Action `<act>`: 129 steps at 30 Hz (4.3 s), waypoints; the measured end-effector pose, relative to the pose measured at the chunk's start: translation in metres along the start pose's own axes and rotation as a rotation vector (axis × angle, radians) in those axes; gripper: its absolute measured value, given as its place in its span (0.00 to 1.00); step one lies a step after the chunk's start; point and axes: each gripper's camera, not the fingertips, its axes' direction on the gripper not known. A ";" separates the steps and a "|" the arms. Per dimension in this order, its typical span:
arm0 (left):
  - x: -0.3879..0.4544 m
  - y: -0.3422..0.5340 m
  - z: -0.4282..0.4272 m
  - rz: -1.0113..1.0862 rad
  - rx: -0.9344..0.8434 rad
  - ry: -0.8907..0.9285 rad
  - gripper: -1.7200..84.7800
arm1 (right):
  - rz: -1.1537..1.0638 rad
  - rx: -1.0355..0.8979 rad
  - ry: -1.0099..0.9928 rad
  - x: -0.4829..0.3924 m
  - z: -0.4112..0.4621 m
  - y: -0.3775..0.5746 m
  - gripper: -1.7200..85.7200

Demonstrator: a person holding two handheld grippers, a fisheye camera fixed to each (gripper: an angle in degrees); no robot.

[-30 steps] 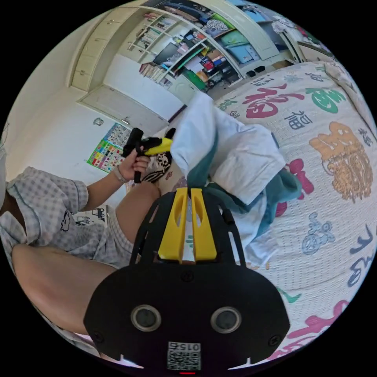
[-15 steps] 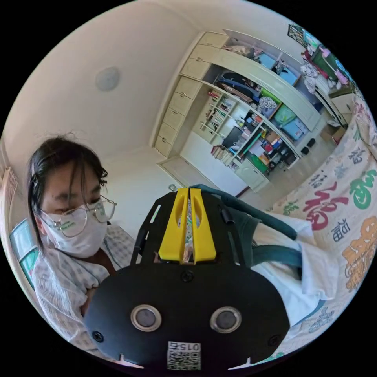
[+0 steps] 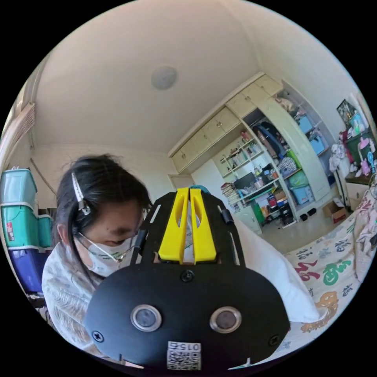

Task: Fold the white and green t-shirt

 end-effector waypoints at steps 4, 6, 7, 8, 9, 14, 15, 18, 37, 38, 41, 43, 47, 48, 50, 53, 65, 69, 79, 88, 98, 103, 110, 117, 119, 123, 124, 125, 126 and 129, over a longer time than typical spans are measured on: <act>0.012 -0.051 0.007 0.127 -0.051 -0.013 0.03 | 0.004 0.126 0.192 -0.020 -0.046 0.005 0.02; 0.012 -0.076 0.048 0.153 -0.114 -0.064 0.04 | 0.096 0.177 0.366 -0.007 -0.066 0.022 0.02; 0.010 -0.080 0.064 0.151 -0.135 -0.084 0.05 | 0.132 0.185 0.422 0.001 -0.071 0.027 0.02; 0.006 -0.083 0.103 0.143 -0.185 -0.127 0.06 | 0.205 0.172 0.548 0.022 -0.081 0.039 0.02; 0.002 -0.079 0.146 0.140 -0.247 -0.172 0.07 | 0.258 0.102 0.697 0.050 -0.089 0.051 0.03; -0.007 -0.014 0.269 -0.037 -0.524 -0.075 0.11 | 0.549 -0.131 0.798 0.134 -0.107 0.113 0.07; 0.001 0.003 0.274 -0.086 -0.519 -0.005 0.13 | 0.526 -0.176 0.814 0.137 -0.100 0.122 0.08; 0.031 0.039 0.281 -0.111 -0.543 0.010 0.16 | 0.402 -0.445 0.894 0.149 -0.061 0.135 0.10; -0.047 -0.032 0.291 -0.225 -0.210 -0.397 0.10 | 0.288 -1.031 0.993 0.220 0.053 0.184 0.14; -0.025 -0.028 0.295 -0.159 -0.192 -0.213 0.10 | 0.263 -1.061 0.995 0.218 0.058 0.185 0.13; 0.030 -0.010 0.338 0.036 -0.381 -0.011 0.10 | 0.183 -1.179 0.998 0.211 0.073 0.192 0.13; 0.048 0.005 0.369 0.106 -0.475 0.015 0.12 | 0.147 -1.222 0.995 0.205 0.080 0.195 0.13; 0.063 0.019 0.401 0.181 -0.551 0.014 0.13 | 0.107 -1.296 1.059 0.189 0.085 0.204 0.13; 0.064 0.022 0.407 0.191 -0.587 0.022 0.12 | 0.106 -1.304 1.098 0.185 0.084 0.207 0.12; 0.068 0.027 0.414 0.217 -0.637 0.018 0.12 | 0.115 -1.268 1.088 0.177 0.082 0.209 0.11; 0.072 0.030 0.410 0.207 -0.648 0.023 0.07 | 0.113 -1.214 1.115 0.162 0.078 0.209 0.06; 0.096 0.028 0.262 -0.046 -0.279 -0.083 0.10 | 0.144 -0.574 0.877 0.044 0.064 0.094 0.03; 0.142 0.057 0.243 -0.022 -0.290 -0.154 0.16 | 0.076 -0.451 0.735 -0.004 0.071 0.078 0.02; 0.247 0.071 0.129 -0.185 -0.018 -0.494 0.07 | -0.018 -0.463 0.664 -0.148 0.086 0.046 0.02; 0.340 0.056 -0.133 -0.269 0.267 -0.591 0.02 | -0.090 -0.382 0.740 -0.284 0.045 0.004 0.02; 0.497 0.036 -0.329 -0.156 0.628 -0.806 0.02 | -0.288 0.048 0.728 -0.415 0.034 -0.028 0.02; 0.540 0.065 -0.370 -0.109 0.836 -0.883 0.02 | -0.429 0.184 0.792 -0.450 0.046 -0.021 0.02; 0.519 0.075 -0.366 0.077 0.867 -1.129 0.01 | -0.619 0.316 0.951 -0.416 0.092 -0.006 0.03; 0.295 0.081 -0.279 -0.088 0.523 -1.105 0.01 | -0.446 -0.049 1.027 -0.205 0.168 -0.015 0.03; 0.227 0.083 -0.243 -0.128 0.399 -1.114 0.02 | -0.358 -0.175 1.049 -0.131 0.192 -0.015 0.04; 0.051 0.095 -0.144 -0.245 0.011 -1.046 0.04 | -0.038 -0.501 1.065 0.062 0.241 -0.006 0.06; 0.027 0.101 -0.131 -0.279 -0.062 -1.012 0.04 | 0.036 -0.555 1.054 0.088 0.243 -0.001 0.07; -0.011 0.116 -0.114 -0.346 -0.156 -0.942 0.05 | 0.173 -0.634 1.041 0.129 0.242 0.011 0.07; -0.037 0.134 -0.107 -0.385 -0.181 -0.876 0.06 | 0.239 -0.649 0.990 0.151 0.234 0.023 0.07; -0.071 0.182 -0.110 -0.367 -0.247 -0.667 0.09 | 0.282 -0.757 0.711 0.166 0.203 0.060 0.11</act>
